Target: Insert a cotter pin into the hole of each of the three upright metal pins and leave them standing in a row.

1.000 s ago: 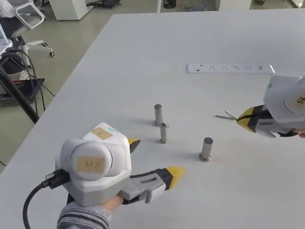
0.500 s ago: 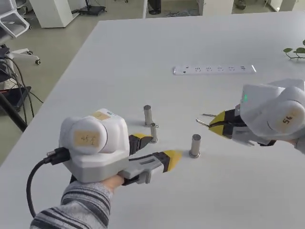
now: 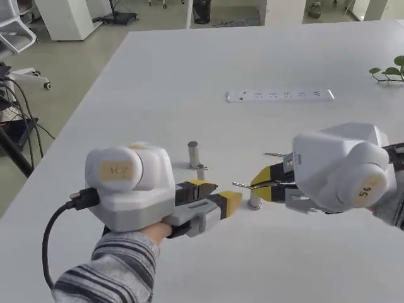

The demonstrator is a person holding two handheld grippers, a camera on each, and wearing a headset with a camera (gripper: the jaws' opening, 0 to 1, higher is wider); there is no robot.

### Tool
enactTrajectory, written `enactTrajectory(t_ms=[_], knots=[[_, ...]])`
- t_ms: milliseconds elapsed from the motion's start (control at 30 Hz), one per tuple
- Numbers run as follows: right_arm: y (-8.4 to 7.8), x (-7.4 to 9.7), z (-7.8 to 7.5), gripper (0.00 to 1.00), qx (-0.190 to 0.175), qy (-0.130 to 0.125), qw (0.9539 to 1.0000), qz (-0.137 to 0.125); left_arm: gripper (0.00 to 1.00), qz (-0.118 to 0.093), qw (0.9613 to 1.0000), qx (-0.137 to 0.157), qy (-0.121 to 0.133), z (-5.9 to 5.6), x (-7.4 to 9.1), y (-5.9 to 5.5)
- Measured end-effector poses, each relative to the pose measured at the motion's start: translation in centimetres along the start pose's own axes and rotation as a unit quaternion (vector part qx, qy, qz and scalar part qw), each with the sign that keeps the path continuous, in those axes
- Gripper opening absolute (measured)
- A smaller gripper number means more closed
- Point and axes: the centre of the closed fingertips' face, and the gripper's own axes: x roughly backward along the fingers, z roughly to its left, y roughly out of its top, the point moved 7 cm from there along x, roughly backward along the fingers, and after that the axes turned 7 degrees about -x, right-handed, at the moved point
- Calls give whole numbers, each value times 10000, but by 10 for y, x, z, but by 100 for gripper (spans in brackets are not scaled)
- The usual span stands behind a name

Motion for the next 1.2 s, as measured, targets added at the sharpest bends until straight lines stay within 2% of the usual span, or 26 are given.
enactTrajectory(t_ms=[233,533,767,833,1000,1167,1200], knots=[[7,0,4,0,101,46,9999,-93,11,-131,9991,362,-169,-1,-1,0],[13,-3,4,0,-10,28,9997,-222,0,-287,9973,633,-245,-2,-6,2],[13,-3,4,0,-184,11,9994,-292,0,-309,9967,698,-267,-1,-8,1],[13,-3,4,0,-288,30,9991,-319,0,-305,9974,584,-284,-2,-9,1],[11,-3,4,0,-624,83,9970,-444,0,-294,9990,38,-332,-3,-8,3],[6,-3,4,0,-1276,166,9900,-581,0,-218,9978,-489,-403,-5,-7,4],[5,-2,5,1,-1508,224,9864,-619,0,-229,9970,-596,-437,-5,-7,5]])
